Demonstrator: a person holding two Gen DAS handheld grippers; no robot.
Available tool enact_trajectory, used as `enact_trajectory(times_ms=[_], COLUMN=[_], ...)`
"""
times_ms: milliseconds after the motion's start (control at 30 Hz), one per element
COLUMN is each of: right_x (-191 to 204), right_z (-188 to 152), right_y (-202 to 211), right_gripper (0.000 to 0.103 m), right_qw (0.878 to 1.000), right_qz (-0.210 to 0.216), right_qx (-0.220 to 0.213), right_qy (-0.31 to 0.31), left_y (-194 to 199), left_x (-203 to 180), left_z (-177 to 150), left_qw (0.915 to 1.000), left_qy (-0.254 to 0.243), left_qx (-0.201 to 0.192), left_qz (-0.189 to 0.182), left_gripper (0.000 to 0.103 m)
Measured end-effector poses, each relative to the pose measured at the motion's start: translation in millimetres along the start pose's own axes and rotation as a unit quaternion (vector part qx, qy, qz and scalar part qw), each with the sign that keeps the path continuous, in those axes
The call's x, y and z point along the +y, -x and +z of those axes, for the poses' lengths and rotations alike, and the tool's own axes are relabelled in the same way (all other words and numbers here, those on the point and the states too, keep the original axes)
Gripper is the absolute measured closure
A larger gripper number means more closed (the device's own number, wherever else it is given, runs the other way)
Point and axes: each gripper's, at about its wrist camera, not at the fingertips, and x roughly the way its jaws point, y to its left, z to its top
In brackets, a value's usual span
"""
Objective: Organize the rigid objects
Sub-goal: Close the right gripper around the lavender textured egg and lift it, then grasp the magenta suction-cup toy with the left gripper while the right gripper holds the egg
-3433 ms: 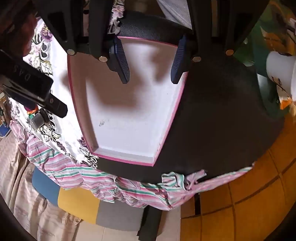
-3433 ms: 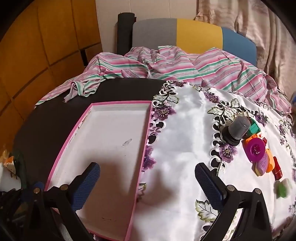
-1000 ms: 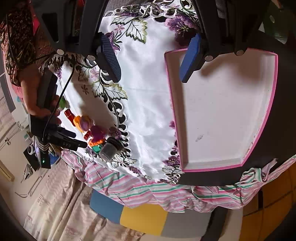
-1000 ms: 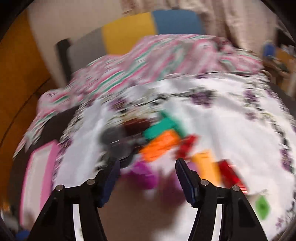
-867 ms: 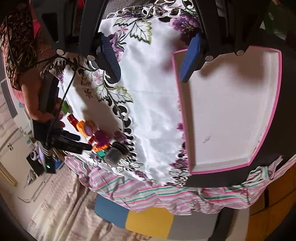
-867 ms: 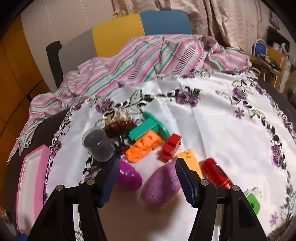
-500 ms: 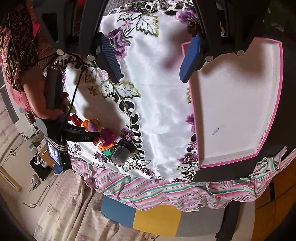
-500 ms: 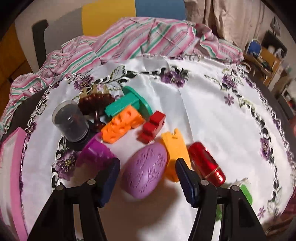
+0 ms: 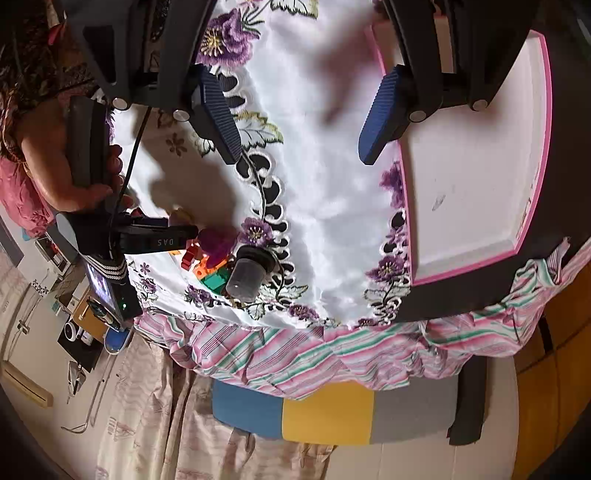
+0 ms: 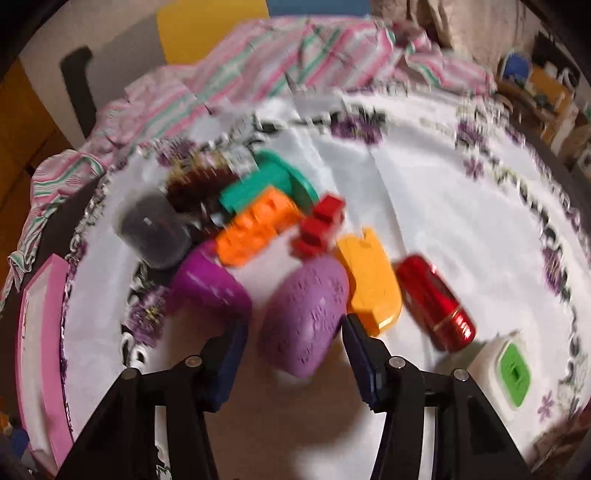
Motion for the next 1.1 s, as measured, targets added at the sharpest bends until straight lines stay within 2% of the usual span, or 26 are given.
enact_trajectory(times_ms=[67,100,167,267,400,500,567,633,667,700,800,833,967,1067,1100], right_x=[-7,-8,-6,-3,-5,12,25,30,28,25,7,4,-2,-6,-10], right_z=[4,6,9,7,8,2,-5,-9,-9,-7,1,2,5,5,6], right_y=[-2,-4,-9,-10,-8,-8,-6,-3,0,1,8,9,8,7,7], right_gripper=[0.049,0.049,0.055,0.058,0.059,0.059,0.059,0.059,0.059,0.059,0.059,0.059,0.059,0.059,0.059], right_qw=[1.0,1.0,1.0,1.0,1.0,0.999,0.996,0.993,0.994,0.995,0.999,0.999,0.999,0.999,0.999], right_qz=[0.011,0.003,-0.008,-0.016,0.018,0.033,0.069,0.095,0.095,0.083,0.005,-0.007,-0.018,-0.034,-0.037], right_qx=[-0.001,-0.003,0.002,0.001,0.0,0.007,0.018,0.021,0.016,0.008,-0.022,-0.024,-0.019,-0.016,-0.016], right_qy=[-0.024,-0.029,-0.025,-0.01,-0.013,0.03,0.059,0.06,0.054,0.05,0.035,0.031,0.02,0.015,0.004], left_y=[-4,-7,-15,-22,-30,-36,-39,-43,-45,-47,-56,-61,-82,-95,-100], left_x=[-1,-2,-8,-19,-28,-28,-25,-21,-20,-19,-21,-24,-41,-54,-59], left_z=[1,2,4,8,15,18,20,21,22,23,29,31,42,53,56], left_qw=[1.0,0.9999,0.9997,0.9992,0.999,0.9993,0.9995,0.9995,0.9995,0.9994,0.9992,0.9991,0.9983,0.9982,0.9986], left_qy=[0.001,0.0,-0.009,-0.024,-0.029,-0.02,-0.016,-0.011,-0.006,-0.003,0.001,0.0,-0.001,-0.008,-0.016], left_qx=[0.005,0.009,0.022,0.027,0.027,0.027,0.027,0.03,0.032,0.035,0.039,0.041,0.052,0.036,0.027], left_qz=[-0.003,-0.006,-0.01,-0.016,-0.021,-0.017,-0.008,-0.003,-0.003,-0.005,-0.01,-0.013,-0.028,-0.048,-0.042], left_gripper=[0.036,0.036,0.036,0.036,0.036,0.036,0.036,0.036,0.036,0.036,0.036,0.036,0.036,0.036,0.036])
